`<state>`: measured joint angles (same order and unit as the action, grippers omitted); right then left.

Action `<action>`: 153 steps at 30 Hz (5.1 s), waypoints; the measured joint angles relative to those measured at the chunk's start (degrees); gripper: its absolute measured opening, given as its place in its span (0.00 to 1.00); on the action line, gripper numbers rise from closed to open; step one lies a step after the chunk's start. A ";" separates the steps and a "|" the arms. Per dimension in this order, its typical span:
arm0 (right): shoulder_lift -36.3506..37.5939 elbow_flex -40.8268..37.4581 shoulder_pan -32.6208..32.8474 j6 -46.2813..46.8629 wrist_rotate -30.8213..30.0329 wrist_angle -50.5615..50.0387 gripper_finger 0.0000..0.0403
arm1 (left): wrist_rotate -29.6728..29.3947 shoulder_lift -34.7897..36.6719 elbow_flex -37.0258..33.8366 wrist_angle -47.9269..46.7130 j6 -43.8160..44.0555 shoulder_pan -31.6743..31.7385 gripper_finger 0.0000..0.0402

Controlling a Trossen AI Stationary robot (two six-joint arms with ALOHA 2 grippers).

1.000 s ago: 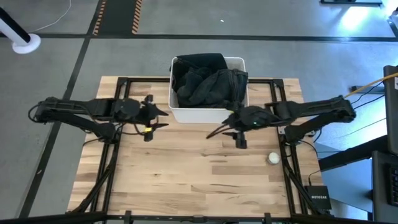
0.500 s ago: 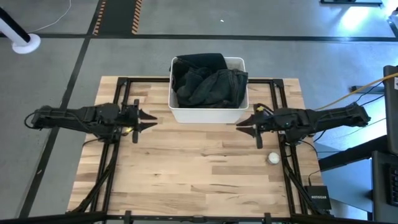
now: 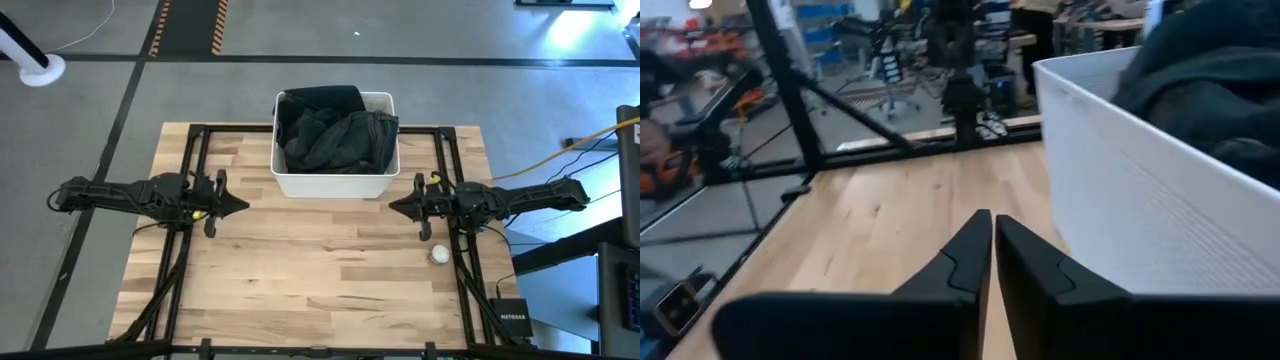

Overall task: Sort clothes
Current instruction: Move the white bin to the top center of the table

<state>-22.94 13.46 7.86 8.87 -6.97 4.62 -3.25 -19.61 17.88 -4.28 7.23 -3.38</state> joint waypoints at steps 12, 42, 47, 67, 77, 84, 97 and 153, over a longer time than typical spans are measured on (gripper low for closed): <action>1.33 -1.16 0.00 3.03 -2.99 -1.57 0.10 | -0.98 3.67 -6.30 -2.03 6.01 0.02 0.02; 21.30 -13.01 0.00 -3.14 1.12 -2.87 0.10 | 2.17 19.40 -14.97 -1.10 -1.27 0.04 0.03; 22.82 -13.01 0.00 -4.68 4.57 -3.59 0.10 | 5.16 19.40 -15.07 0.22 -1.34 0.04 0.03; 22.45 -13.01 0.00 -4.60 5.54 -3.80 0.10 | 3.02 19.09 -17.32 4.84 -0.53 3.89 0.03; 22.45 -13.01 0.00 -4.56 5.54 -3.82 0.10 | 3.02 19.09 -17.32 4.81 0.05 3.89 0.03; 22.45 -13.01 0.00 -4.53 5.54 -3.82 0.10 | 3.02 19.09 -17.32 4.81 0.17 3.89 0.03; 22.45 -13.03 0.00 -4.51 5.54 -3.84 0.10 | 3.02 19.09 -17.32 4.80 0.25 3.89 0.03; 22.45 -13.03 0.02 -4.53 5.52 -3.86 0.10 | 3.02 19.09 -17.36 4.79 0.25 3.88 0.03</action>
<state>-0.49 0.43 7.88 4.34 -1.45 0.75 -0.23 -0.51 0.51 0.51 7.49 0.50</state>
